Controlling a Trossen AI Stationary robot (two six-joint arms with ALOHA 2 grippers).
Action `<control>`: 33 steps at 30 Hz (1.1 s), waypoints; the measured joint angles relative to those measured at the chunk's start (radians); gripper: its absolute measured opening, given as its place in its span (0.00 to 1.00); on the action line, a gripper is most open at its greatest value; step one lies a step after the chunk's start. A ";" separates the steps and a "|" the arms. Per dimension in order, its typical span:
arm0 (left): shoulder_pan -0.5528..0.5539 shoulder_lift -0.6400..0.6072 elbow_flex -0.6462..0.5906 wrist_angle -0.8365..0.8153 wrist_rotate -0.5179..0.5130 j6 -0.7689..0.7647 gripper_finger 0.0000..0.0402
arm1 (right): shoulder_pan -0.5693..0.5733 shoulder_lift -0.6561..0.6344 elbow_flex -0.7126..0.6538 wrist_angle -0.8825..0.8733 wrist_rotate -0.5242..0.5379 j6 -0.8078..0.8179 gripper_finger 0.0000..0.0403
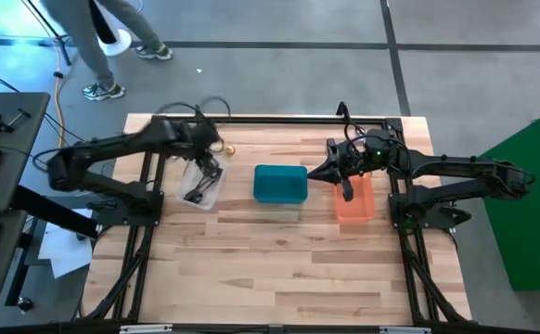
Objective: Sort silverware by color (type)
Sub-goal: Put the purple spoon into the blue bin
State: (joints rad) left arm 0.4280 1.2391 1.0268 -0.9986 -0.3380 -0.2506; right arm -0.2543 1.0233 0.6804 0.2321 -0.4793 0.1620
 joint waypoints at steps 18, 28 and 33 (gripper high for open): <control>-0.125 -0.559 -0.305 0.980 0.200 0.014 0.39 | 0.000 0.000 0.000 0.076 0.000 0.014 0.00; -0.282 -0.562 -0.471 1.287 0.202 0.057 0.39 | 0.000 0.000 0.000 0.111 0.001 0.047 0.00; -0.327 -0.563 -0.471 1.291 0.202 0.155 0.39 | 0.000 0.000 0.000 0.117 0.012 0.042 0.00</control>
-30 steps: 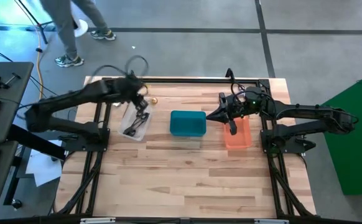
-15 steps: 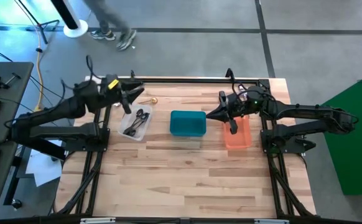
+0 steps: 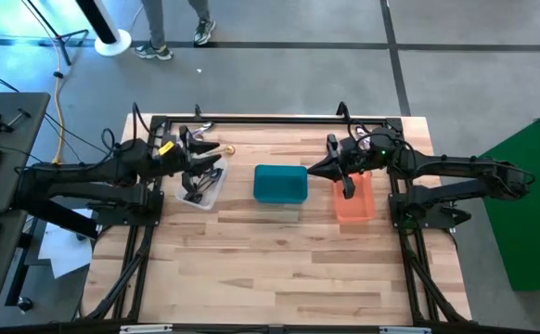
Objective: Sort silverware by color (type)
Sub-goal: Put the purple spoon into the blue bin
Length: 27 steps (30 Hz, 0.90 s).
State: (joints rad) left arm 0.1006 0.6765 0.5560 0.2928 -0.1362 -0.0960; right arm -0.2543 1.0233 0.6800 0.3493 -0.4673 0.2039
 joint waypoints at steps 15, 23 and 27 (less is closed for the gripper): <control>-0.006 0.000 0.000 0.003 0.000 0.011 0.39 | 0.000 0.000 0.000 0.034 0.001 -0.002 0.00; -0.005 0.000 0.000 0.001 0.000 -0.005 0.39 | 0.000 0.000 0.000 0.037 0.002 -0.015 0.00; -0.005 0.000 0.000 0.000 0.000 -0.012 0.39 | 0.000 0.000 0.000 0.037 0.003 -0.047 0.00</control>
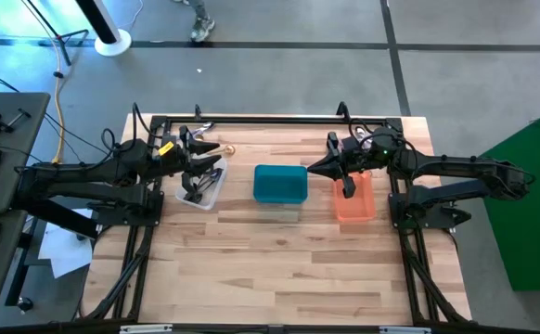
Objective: Sort silverware by color (type)
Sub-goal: Put the purple spoon into the blue bin
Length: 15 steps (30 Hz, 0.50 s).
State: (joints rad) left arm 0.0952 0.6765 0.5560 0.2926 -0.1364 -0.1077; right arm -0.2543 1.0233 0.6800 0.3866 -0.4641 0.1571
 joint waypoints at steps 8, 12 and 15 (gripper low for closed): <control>0.000 0.000 0.000 -0.009 0.002 -0.029 0.39 | 0.000 0.000 0.000 0.001 0.113 -0.012 0.00; 0.000 0.000 0.000 -0.009 0.003 -0.029 0.39 | 0.000 0.000 0.000 0.001 0.116 -0.026 0.00; 0.000 0.000 0.000 -0.009 0.004 -0.029 0.39 | 0.000 0.000 0.000 0.001 0.116 -0.026 0.00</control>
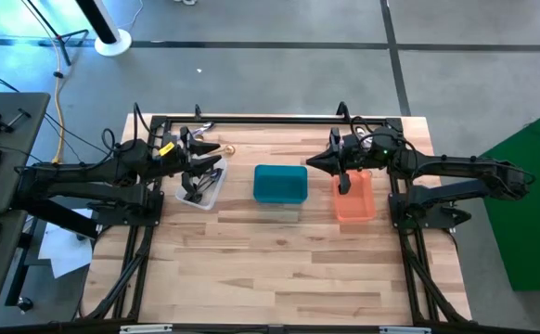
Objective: Sort silverware by color (type)
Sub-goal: Put the purple spoon into the blue bin
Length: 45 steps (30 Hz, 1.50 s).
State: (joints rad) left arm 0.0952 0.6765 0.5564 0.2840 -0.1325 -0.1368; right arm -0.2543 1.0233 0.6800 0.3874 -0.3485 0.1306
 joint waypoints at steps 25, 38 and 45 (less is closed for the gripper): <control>0.000 0.000 0.000 -0.013 0.000 0.010 0.17 | 0.000 0.000 0.000 0.000 0.000 0.000 0.00; 0.001 0.000 0.000 -0.019 0.000 0.017 0.00 | 0.000 0.000 0.000 -0.001 0.000 0.000 0.00; 0.001 0.000 0.000 -0.026 0.000 0.017 0.00 | 0.000 0.000 0.000 -0.001 0.000 0.000 0.00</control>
State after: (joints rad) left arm 0.0959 0.6769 0.5568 0.2581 -0.1326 -0.1196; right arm -0.2543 1.0233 0.6804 0.3866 -0.3485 0.1303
